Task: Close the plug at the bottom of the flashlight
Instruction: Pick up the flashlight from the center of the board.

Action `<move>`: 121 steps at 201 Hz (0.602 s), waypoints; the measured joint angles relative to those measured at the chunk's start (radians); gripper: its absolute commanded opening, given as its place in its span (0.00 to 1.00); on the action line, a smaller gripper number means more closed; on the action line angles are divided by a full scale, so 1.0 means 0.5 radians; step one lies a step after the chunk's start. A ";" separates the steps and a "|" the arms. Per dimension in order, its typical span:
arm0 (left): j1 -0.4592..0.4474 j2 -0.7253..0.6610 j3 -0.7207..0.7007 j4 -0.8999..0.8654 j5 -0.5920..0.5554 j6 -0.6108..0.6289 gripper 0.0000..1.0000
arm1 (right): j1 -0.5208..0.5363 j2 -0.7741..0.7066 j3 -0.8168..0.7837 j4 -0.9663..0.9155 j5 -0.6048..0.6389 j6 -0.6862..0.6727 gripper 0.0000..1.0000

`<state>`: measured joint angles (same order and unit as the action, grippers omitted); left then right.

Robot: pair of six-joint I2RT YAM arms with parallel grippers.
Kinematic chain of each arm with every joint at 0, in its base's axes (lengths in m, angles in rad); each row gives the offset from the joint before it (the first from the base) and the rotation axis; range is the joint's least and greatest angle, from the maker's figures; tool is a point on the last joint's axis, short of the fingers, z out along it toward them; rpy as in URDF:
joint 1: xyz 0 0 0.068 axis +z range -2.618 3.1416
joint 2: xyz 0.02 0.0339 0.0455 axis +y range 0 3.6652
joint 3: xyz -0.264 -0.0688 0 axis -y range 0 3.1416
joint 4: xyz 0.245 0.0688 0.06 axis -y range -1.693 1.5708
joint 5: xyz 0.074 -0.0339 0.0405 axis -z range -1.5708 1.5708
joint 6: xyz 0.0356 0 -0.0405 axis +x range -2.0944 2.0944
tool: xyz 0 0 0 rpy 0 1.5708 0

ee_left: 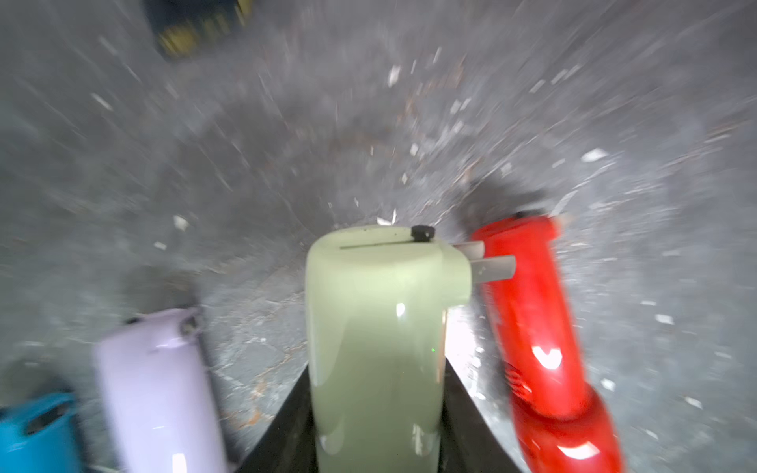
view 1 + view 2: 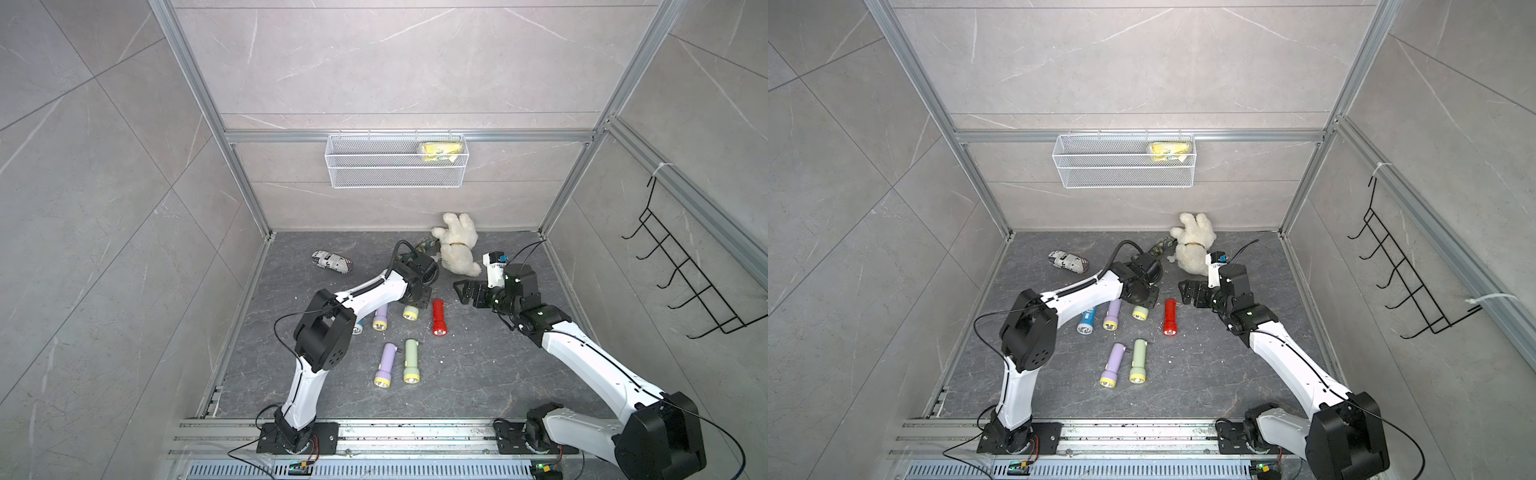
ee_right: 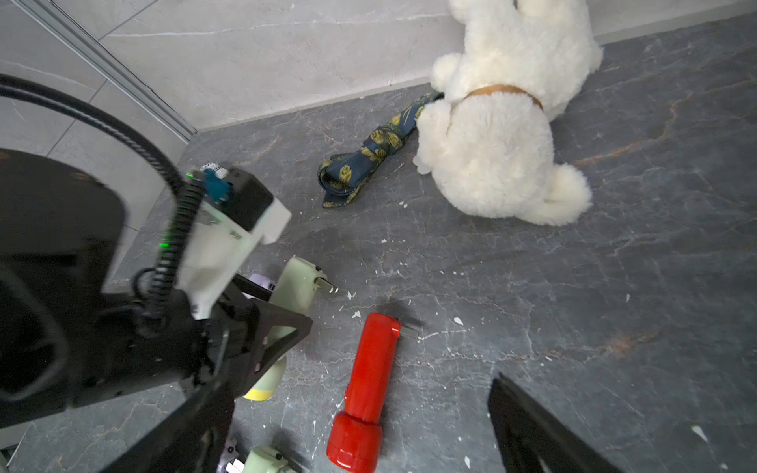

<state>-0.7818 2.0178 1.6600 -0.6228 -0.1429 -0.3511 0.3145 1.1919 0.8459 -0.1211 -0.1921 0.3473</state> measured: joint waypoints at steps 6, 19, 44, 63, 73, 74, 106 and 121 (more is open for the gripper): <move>0.004 -0.079 -0.049 0.073 -0.005 0.028 0.00 | 0.000 0.011 0.021 0.002 -0.001 0.000 1.00; 0.007 -0.264 -0.195 0.279 -0.008 0.089 0.00 | -0.001 0.039 0.065 0.005 -0.008 -0.001 1.00; 0.012 -0.605 -0.571 0.764 -0.007 0.195 0.00 | -0.001 0.094 0.169 -0.011 -0.021 -0.007 1.00; 0.015 -0.799 -0.876 1.135 0.024 0.290 0.00 | -0.002 0.108 0.235 -0.020 -0.041 -0.011 1.00; 0.021 -0.851 -0.986 1.258 0.040 0.320 0.00 | -0.002 0.108 0.264 -0.020 -0.060 -0.016 1.00; 0.024 -0.858 -1.001 1.273 0.043 0.323 0.00 | -0.002 0.108 0.269 -0.020 -0.064 -0.016 1.00; 0.114 -0.945 -1.266 1.572 0.234 0.314 0.00 | -0.002 0.108 0.343 -0.016 -0.158 -0.017 1.00; 0.217 -0.990 -1.366 1.680 0.368 0.251 0.00 | -0.002 0.108 0.350 -0.006 -0.210 -0.015 1.00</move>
<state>-0.6731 1.5230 0.9771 0.2173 0.0410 -0.2256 0.3138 1.2457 1.0210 -0.1242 -0.2970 0.3397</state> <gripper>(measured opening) 0.388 0.997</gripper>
